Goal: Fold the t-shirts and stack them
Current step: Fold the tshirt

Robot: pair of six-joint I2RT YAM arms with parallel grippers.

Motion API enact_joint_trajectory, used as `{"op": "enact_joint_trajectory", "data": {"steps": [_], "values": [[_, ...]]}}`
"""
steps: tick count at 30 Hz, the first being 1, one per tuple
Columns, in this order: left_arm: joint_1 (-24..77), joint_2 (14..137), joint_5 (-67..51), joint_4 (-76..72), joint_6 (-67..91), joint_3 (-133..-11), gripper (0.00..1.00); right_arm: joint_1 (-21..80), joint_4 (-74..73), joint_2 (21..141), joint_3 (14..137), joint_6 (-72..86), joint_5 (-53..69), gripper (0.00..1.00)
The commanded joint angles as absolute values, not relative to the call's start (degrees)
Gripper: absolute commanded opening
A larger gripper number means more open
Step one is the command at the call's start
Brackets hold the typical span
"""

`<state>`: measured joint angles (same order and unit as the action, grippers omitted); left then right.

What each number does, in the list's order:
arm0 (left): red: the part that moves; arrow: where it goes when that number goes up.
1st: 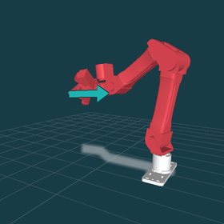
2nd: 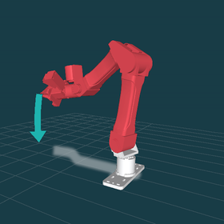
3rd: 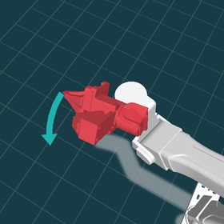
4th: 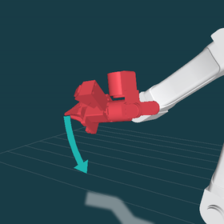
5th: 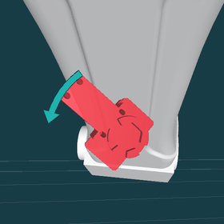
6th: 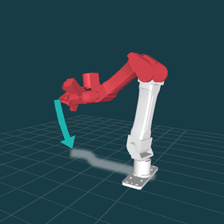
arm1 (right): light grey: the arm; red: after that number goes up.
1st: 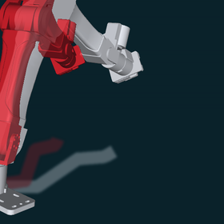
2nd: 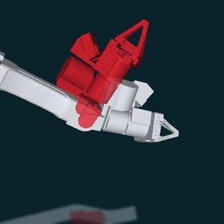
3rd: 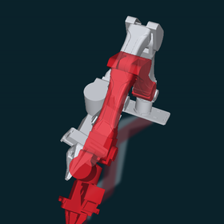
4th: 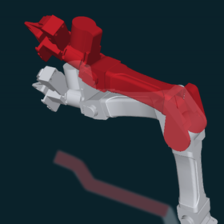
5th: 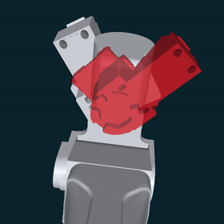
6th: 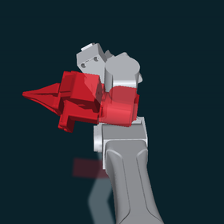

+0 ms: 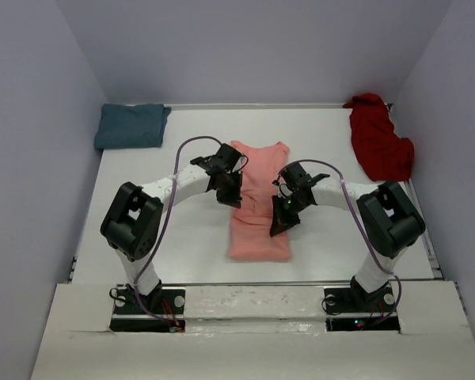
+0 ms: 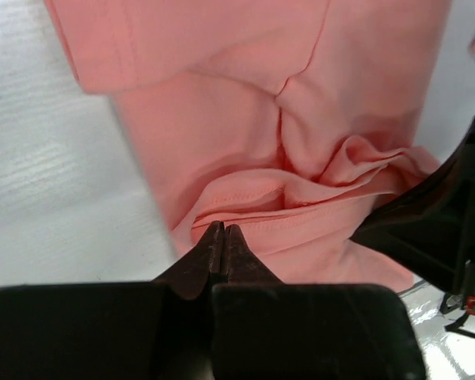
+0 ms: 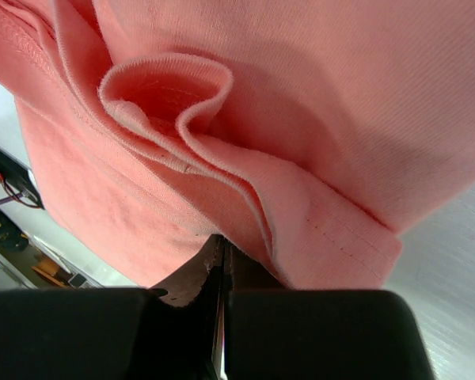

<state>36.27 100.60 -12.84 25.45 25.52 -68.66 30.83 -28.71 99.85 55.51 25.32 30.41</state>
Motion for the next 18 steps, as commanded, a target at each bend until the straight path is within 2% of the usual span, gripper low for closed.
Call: {"op": "enact_joint_trajectory", "data": {"steps": [1,11,18], "values": [[36.04,101.15,-10.98,23.91,27.42,-73.74,0.01,31.29,-27.51,99.32,56.69,25.14,30.06,0.00],[34.80,102.92,-12.04,26.53,27.42,-79.28,0.02,31.29,-27.51,98.97,56.51,25.14,29.88,0.00],[34.80,95.90,-16.61,29.35,27.25,-70.41,0.02,31.29,-27.60,99.49,56.87,24.79,29.97,0.00]]}}
